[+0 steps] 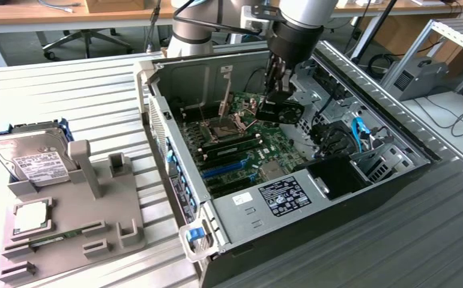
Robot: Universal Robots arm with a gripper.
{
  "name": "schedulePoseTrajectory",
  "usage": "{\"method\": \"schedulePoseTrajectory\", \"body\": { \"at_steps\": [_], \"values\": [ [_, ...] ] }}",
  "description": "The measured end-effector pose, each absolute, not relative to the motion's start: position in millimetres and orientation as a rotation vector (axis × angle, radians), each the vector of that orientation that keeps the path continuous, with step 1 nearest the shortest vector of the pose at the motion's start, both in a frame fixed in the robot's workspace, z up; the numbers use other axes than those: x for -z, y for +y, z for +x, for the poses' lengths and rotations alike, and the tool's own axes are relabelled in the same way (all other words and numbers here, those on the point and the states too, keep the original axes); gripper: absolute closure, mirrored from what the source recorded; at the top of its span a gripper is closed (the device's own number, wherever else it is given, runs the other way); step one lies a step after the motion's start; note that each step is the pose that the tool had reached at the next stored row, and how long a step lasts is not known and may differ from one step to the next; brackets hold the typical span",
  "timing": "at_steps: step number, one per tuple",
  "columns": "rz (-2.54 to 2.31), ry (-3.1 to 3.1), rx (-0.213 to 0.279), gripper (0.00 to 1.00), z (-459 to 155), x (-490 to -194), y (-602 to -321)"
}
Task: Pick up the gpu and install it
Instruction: 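Insert the gpu into the slot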
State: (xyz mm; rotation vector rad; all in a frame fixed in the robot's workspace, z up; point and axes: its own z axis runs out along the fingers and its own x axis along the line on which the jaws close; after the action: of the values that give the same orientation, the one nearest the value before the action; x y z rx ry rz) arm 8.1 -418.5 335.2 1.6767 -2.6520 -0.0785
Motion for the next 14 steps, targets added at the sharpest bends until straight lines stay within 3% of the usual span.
{"method": "schedulePoseTrajectory", "body": {
  "at_steps": [14],
  "values": [
    [1.827,-2.547,0.078,0.74,8.1,-335.0,-418.5]
  ]
}}
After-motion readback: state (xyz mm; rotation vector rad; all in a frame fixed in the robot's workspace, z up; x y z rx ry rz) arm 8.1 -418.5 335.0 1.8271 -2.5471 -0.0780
